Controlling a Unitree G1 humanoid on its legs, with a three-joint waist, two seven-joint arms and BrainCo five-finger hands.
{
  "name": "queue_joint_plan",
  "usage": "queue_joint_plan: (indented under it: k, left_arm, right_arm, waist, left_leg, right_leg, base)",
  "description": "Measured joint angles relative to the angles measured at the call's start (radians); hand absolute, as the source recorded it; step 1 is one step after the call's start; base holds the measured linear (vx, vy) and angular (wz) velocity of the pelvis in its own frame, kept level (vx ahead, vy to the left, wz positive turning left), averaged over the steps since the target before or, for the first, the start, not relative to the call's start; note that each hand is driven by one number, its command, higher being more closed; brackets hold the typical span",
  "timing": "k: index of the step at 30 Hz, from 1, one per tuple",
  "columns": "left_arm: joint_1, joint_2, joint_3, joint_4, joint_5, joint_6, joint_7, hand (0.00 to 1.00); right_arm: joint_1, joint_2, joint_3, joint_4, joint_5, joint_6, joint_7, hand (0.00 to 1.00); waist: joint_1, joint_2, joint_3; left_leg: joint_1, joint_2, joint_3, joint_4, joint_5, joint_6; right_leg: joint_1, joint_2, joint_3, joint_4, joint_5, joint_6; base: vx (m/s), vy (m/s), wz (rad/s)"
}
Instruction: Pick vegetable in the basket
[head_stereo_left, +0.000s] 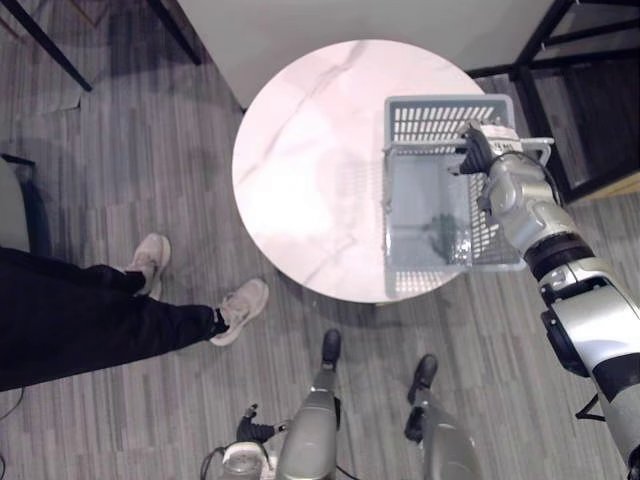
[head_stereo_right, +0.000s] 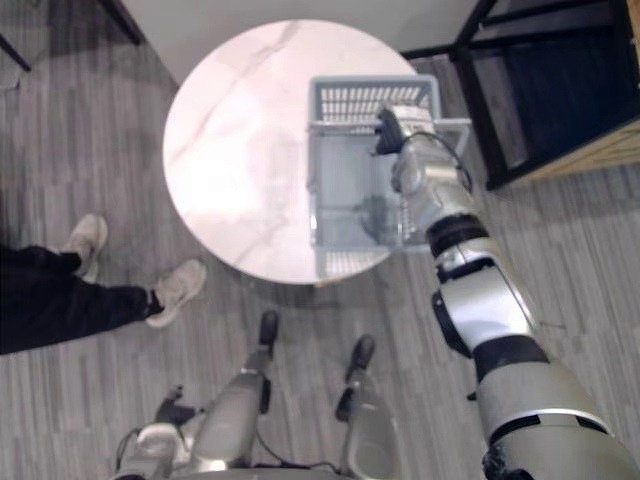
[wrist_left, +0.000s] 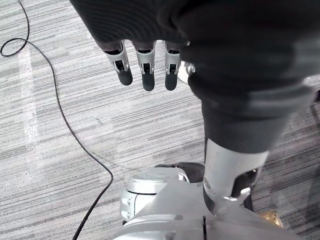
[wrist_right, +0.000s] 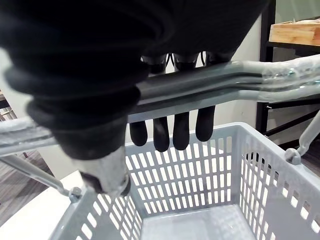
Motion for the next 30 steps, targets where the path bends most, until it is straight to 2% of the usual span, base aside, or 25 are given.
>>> queue_joint_plan:
  k: [2,7,17,21,24,27,28,30]
  left_arm:
    - [0.0,0.0,-0.007,0.0,0.0,0.0,0.0,0.0]
    - [0.0,0.01,-0.036,0.0,-0.001,-0.002,-0.001,0.0]
    - [0.0,0.021,-0.058,0.0,0.0,0.001,-0.004,0.0]
    - [0.0,0.022,-0.035,0.001,0.0,0.008,-0.021,0.0]
    - [0.0,0.021,0.01,0.0,0.001,0.013,-0.023,0.0]
    - [0.005,0.023,0.076,0.013,0.004,0.024,-0.029,0.0]
    - [0.008,0.022,0.085,0.016,0.005,0.025,-0.032,0.0]
    - [0.031,0.023,0.097,0.019,0.02,0.024,-0.047,0.0]
  right_arm:
    - [-0.006,0.0,0.0,0.027,-0.002,0.0,-0.001,1.0]
    - [-0.014,-0.002,-0.009,0.064,-0.039,0.003,-0.005,1.0]
    - [-0.002,-0.001,0.001,0.086,-0.037,-0.003,0.01,1.0]
    - [0.094,-0.015,0.037,-0.099,-0.036,0.012,0.066,1.0]
    - [0.183,-0.031,0.049,-0.346,-0.035,0.009,0.099,1.0]
    - [0.27,-0.07,0.049,-0.585,-0.012,-0.029,0.109,1.0]
    - [0.288,-0.077,0.049,-0.618,-0.001,-0.035,0.11,1.0]
    - [0.354,-0.101,0.049,-0.728,0.014,-0.063,0.115,1.0]
  waist:
    - [0.008,0.0,0.0]
    - [0.008,0.0,0.0]
    - [0.007,-0.001,-0.001]
    - [0.0,-0.005,-0.004]
    - [-0.03,-0.014,-0.013]
    - [-0.056,-0.034,-0.07]
    - [-0.057,-0.037,-0.087]
    - [-0.08,-0.043,-0.141]
  left_leg:
    - [-0.001,-0.001,-0.004,0.0,0.001,-0.001]
    - [-0.011,-0.001,-0.022,0.0,0.009,-0.001]
    - [0.011,0.001,-0.017,0.0,0.013,0.0]
    - [0.048,0.005,0.013,0.0,0.012,-0.002]
    - [0.082,0.014,0.044,0.0,0.004,-0.008]
    - [0.104,0.029,0.088,0.0,-0.01,-0.011]
    - [0.109,0.032,0.095,0.0,-0.013,-0.012]
    - [0.139,0.041,0.12,0.0,-0.021,-0.017]
  right_leg:
    - [0.0,0.0,-0.003,0.0,0.0,0.0]
    - [0.001,0.0,-0.02,0.003,0.0,0.0]
    - [0.016,-0.003,-0.014,0.01,0.0,0.0]
    - [0.04,-0.001,0.007,0.009,0.0,0.0]
    - [0.063,0.007,0.033,-0.002,0.005,-0.001]
    - [0.067,0.021,0.08,-0.026,0.017,-0.005]
    - [0.068,0.024,0.089,-0.031,0.019,-0.006]
    - [0.088,0.037,0.109,-0.04,0.02,-0.007]
  base:
    - [0.0,-0.003,0.04]
    - [-0.01,-0.01,0.1]
    - [0.0,-0.006,-0.01]
    - [0.01,-0.005,-0.14]
    - [0.01,0.001,-0.28]
    - [0.01,0.002,-0.43]
    - [0.03,-0.006,-0.43]
    - [0.04,-0.009,-0.32]
